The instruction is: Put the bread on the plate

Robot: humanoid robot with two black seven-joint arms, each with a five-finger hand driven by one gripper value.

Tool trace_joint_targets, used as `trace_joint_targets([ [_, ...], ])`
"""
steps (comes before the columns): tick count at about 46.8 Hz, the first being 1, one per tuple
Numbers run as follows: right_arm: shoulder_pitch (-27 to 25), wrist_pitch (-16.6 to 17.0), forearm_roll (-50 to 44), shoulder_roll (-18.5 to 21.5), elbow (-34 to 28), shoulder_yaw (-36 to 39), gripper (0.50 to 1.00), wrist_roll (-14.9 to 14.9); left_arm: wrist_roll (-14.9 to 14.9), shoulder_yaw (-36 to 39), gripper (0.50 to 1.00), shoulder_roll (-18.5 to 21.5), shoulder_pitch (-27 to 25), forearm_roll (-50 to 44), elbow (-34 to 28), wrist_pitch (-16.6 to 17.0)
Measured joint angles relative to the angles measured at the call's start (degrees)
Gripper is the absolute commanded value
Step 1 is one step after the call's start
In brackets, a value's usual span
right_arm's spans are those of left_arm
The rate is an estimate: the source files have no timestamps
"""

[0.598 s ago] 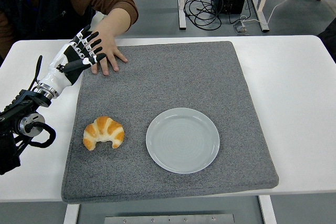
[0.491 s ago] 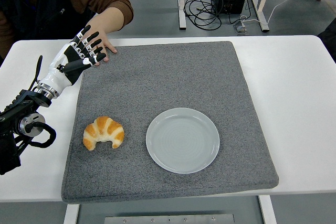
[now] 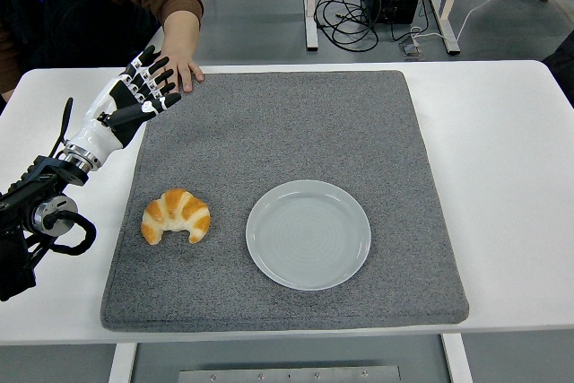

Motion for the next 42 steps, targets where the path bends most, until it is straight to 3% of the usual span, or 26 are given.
trace_joint_targets([
  [42, -0.03, -0.03, 0.0, 0.0, 0.0, 0.0, 1.0, -0.01, -0.26, 0.08, 0.966, 0.13, 0.8, 0.07, -0.02, -0.24],
])
